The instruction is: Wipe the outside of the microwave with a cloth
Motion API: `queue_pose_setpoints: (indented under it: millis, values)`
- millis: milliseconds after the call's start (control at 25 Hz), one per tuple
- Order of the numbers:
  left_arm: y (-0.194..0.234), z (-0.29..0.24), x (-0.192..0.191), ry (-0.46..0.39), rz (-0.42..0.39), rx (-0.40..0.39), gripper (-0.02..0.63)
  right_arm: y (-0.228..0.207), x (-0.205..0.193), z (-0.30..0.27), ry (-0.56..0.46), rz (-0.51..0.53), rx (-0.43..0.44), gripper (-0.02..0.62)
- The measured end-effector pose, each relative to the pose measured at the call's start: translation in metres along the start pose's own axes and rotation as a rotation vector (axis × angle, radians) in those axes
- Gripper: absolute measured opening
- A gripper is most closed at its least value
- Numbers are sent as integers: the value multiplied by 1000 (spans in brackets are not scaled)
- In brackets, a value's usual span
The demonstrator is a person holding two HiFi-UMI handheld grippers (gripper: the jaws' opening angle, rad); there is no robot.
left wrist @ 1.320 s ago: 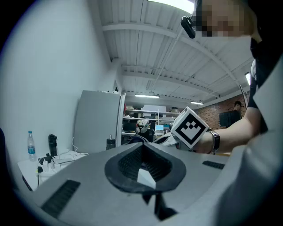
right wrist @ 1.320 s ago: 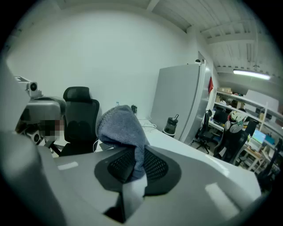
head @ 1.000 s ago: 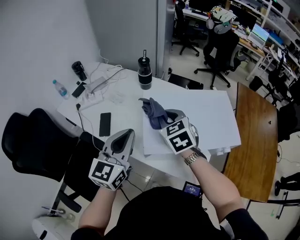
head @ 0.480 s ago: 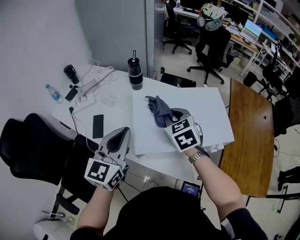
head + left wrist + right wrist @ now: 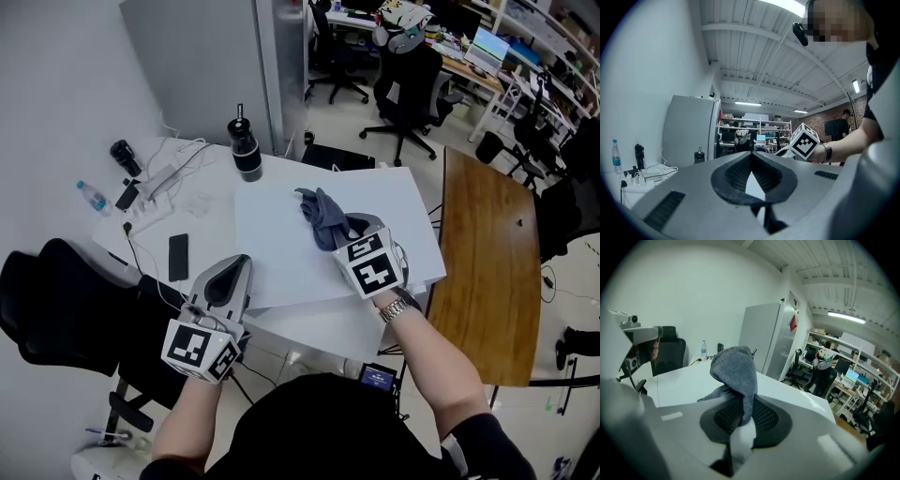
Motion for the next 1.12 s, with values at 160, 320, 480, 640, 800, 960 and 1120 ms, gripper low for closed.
queue_pose_setpoints:
  millis: [160, 320, 480, 640, 800, 960, 1120]
  values:
    - [-16, -8, 1, 5, -5, 2, 6, -19, -12, 11, 4, -14, -10, 44]
    - [-34, -16, 2, 8, -16, 5, 6, -41, -28, 23, 4, -30, -24, 44]
    - [-51, -26, 4, 16, -23, 0, 6, -62, -41, 35, 8, -47, -40, 44]
    - [-69, -40, 3, 23, -29, -7, 6, -84, -56, 46, 11, -62, -54, 44]
    - [-86, -51, 0, 34, -38, -10, 6, -105, -69, 55, 8, -77, -68, 44]
    - [-97, -59, -3, 46, -43, -3, 6, -125, -84, 61, -11, -86, -80, 44]
    - [-106, -64, -7, 59, -53, 7, 6, -142, -96, 68, -32, -106, -95, 44]
Point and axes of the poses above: the fingertips, and each gripper's own axes: z backward along the fingers, y to its left, x out of its top, the point moved 10 cm from there along z, backward along the fingers, and after that the axes turned 5 degrees about z, right-handed, at the moved point
